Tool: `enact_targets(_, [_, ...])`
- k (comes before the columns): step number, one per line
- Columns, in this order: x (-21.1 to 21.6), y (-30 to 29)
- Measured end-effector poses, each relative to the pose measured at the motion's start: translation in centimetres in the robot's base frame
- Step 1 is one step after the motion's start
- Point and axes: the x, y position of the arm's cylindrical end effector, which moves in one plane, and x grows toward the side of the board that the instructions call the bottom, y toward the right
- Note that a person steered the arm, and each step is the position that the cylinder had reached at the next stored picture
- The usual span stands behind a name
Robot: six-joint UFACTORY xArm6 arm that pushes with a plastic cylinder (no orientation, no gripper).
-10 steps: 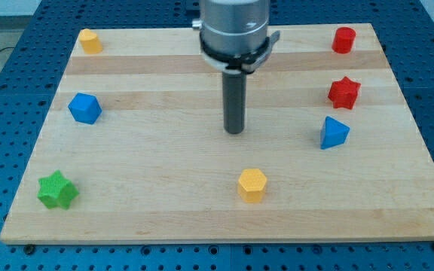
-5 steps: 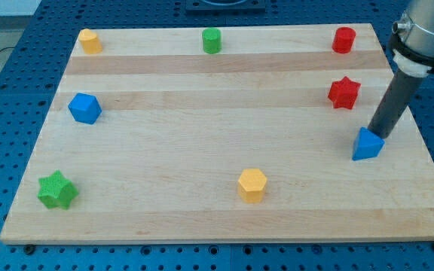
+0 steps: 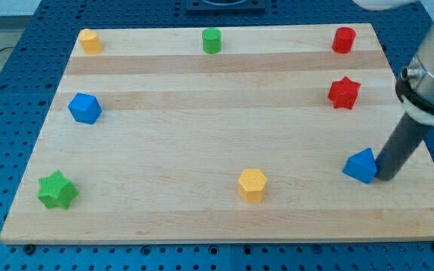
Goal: Place the blue triangle at the bottom right of the board
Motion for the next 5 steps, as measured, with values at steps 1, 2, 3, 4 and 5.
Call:
enact_targets(1, [-3.7, -0.8])
enact_targets(2, [-4.6, -3.4])
enact_targets(3, [-3.5, -4.2])
enact_targets(4, [-1.3, -4.2])
enact_targets(5, [0.9, -4.2])
